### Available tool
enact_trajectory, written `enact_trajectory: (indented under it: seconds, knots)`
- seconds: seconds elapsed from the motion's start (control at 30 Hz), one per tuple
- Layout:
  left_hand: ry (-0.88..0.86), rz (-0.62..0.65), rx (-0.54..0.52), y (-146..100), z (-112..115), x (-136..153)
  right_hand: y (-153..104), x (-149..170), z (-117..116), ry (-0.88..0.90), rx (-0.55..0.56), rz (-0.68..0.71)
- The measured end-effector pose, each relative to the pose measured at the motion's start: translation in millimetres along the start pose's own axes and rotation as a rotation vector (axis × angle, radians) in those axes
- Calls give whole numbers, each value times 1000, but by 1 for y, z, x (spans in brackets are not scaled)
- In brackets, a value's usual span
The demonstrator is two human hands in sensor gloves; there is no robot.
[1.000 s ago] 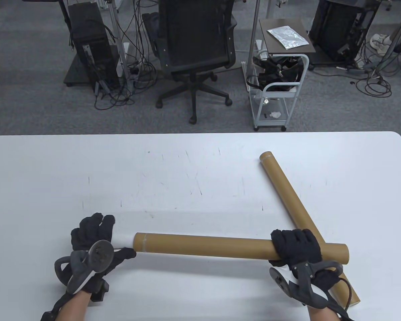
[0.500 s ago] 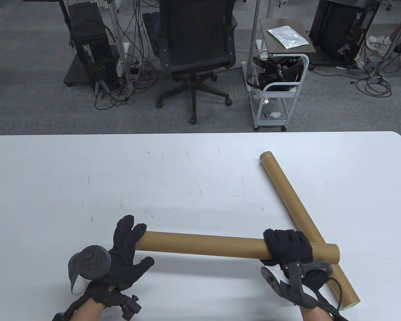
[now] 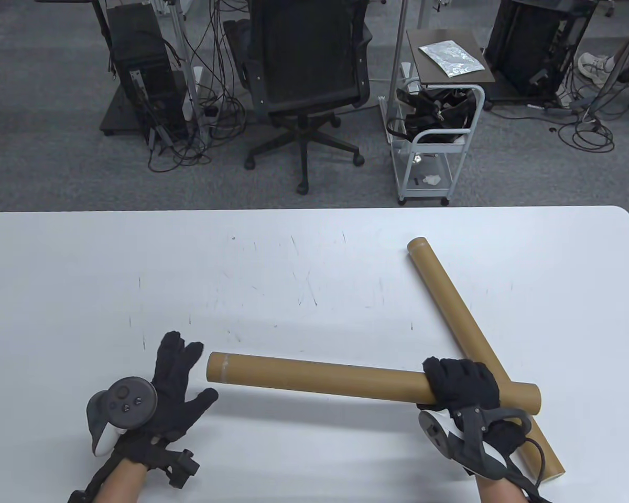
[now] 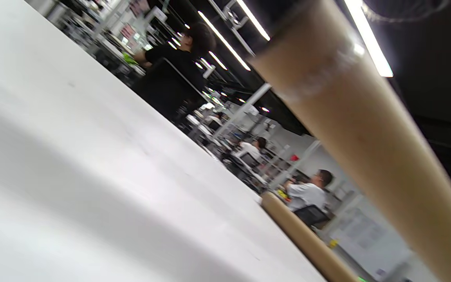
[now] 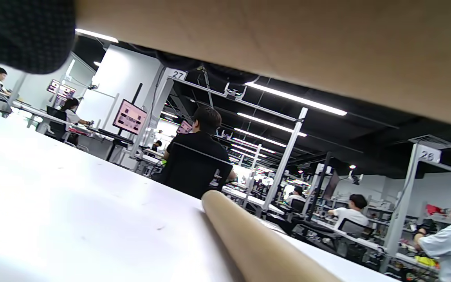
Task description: Roll up mouse pads and store in mailing tubes
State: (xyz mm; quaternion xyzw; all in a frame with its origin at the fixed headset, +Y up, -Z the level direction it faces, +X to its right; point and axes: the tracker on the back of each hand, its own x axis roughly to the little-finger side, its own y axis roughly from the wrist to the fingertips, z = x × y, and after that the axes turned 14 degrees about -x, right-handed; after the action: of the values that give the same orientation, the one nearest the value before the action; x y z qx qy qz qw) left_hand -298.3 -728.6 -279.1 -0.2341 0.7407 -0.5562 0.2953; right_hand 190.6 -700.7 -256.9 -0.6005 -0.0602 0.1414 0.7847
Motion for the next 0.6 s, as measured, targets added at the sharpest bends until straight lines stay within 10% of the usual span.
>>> enact_trajectory:
  seconds: [0.23,0.6]
  knots:
    - [569,-283,232,8,-12,61,6,8,-7,81,-73,-49]
    - [791,-189,373,14,13,46,9,9,-8,62,-136,-28]
